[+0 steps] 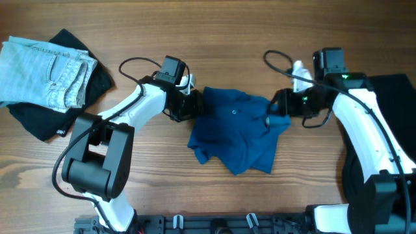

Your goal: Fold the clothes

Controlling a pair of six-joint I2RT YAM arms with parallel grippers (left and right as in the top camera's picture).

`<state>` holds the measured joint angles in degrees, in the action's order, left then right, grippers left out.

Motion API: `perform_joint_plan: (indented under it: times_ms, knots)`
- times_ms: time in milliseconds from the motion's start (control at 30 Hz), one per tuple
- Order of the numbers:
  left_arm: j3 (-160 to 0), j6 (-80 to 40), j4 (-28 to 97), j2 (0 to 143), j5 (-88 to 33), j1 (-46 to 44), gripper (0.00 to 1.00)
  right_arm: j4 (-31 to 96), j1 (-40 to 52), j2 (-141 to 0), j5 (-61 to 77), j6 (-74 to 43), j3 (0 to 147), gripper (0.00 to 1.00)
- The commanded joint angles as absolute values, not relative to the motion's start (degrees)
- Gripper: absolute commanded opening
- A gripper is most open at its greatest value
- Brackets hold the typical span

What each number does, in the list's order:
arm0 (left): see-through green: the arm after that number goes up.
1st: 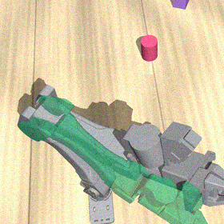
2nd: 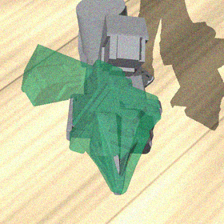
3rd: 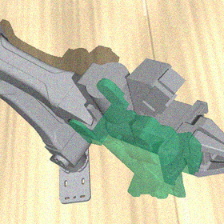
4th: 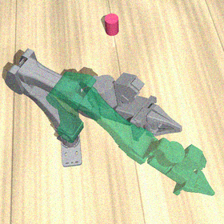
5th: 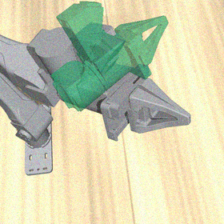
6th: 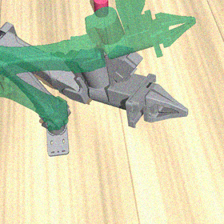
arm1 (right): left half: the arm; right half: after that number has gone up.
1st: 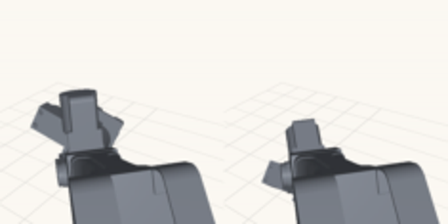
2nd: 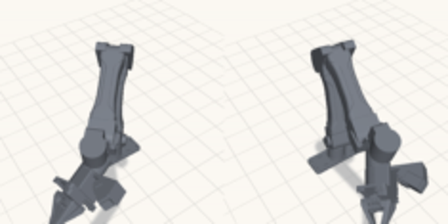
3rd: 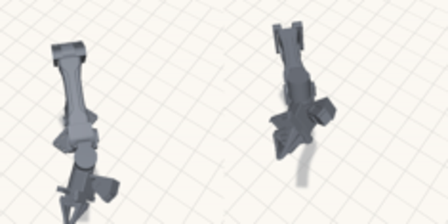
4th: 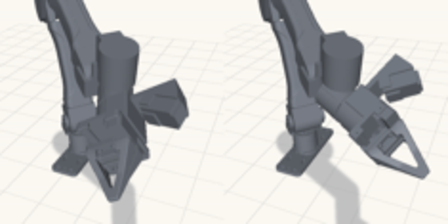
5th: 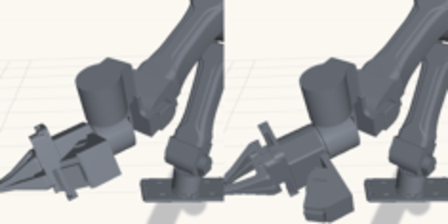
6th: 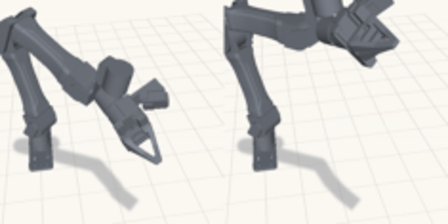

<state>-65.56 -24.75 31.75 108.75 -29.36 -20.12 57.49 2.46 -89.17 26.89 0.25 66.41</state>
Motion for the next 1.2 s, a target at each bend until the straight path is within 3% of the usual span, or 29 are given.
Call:
perform_joint_plan:
  times_ms: [0,67,133,167,200,233,367,533,567,600,633,667,700,767,833,867,933,967,1167]
  knots:
    - [-64.9,-23.1,32.4,103.9,-32.5,-19.7,0.53,59.3,6.7,-88.9,27.7,0.4,63.7,0.72]
    - [-64.9,-20.8,34.0,100.3,-31.0,-19.7,0.6,55.5,10.5,-88.9,20.5,-7.1,58.9,0.78]
    - [-64.9,-19.2,35.7,98.6,-29.6,-19.7,0.65,50.9,12.3,-88.9,18.6,-8.1,55.8,0.78]
    - [-64.9,-18.2,36.8,98.0,-28.9,-19.7,0.66,48.9,12.8,-88.9,17.7,-9.4,54.5,0.63]
    - [-64.9,-18.1,38.6,97.8,-27.3,-19.7,0.68,48.6,12.8,-88.9,17.9,-9.4,54.3,0.25]
    - [-64.9,-17.9,41.0,98.0,-26.4,-19.7,0.69,49.7,12.7,-88.6,17.5,-9.0,55.3,0.04]
    - [-64.9,-15.3,44.9,98.3,-25.2,-20.0,0.69,57.8,11.9,-86.1,5.9,-13.0,61.5,0.04]
    - [-64.9,-15.4,45.0,98.3,-24.1,-20.1,0.69,66.7,11.6,-84.6,-10.4,-26.7,63.4,0.05]
    - [-64.9,-15.3,44.9,98.3,-24.1,-20.1,0.69,67.0,11.6,-84.7,-10.7,-27.3,63.3,0.51]
    - [-64.9,-15.3,44.8,98.3,-24.1,-20.1,0.69,67.0,11.6,-84.7,-10.7,-27.3,63.3,0.79]
    - [-64.9,-15.3,44.8,98.3,-23.9,-20.1,0.69,66.9,11.5,-84.6,-10.6,-27.4,63.3,0.86]
    - [-64.9,-15.4,44.9,98.3,-23.9,-20.1,0.69,66.8,11.5,-84.6,-9.0,-26.7,63.3,0.79]
    - [-64.9,-15.4,45.1,98.3,-23.9,-20.1,0.69,66.1,11.6,-84.6,-5.2,-23.0,63.3,0.64]
    - [-64.9,-15.4,45.3,98.3,-23.9,-20.1,0.69,64.7,11.6,-84.6,5.0,-13.1,63.3,0.67]
    - [-64.9,-15.4,45.0,98.3,-24.0,-20.1,0.72,63.8,11.6,-84.6,8.7,-11.6,63.3,0.7]
    - [-64.9,-15.4,44.3,98.3,-24.0,-20.1,0.74,63.1,11.6,-84.6,8.9,-12.5,63.3,0.61]
    - [-64.9,-15.4,41.4,98.3,-24.6,-20.6,0.8,60.0,11.6,-85.0,9.1,-16.3,62.4,0.21]
    - [-64.9,-15.4,38.7,98.5,-26.1,-21.3,0.83,55.7,11.6,-85.7,9.3,-18.3,60.1,0.13]
    - [-64.9,-17.7,31.9,104.1,-30.2,-25.3,0.84,48.5,11.5,-91.6,10.3,-24.4,51.9,0.04]
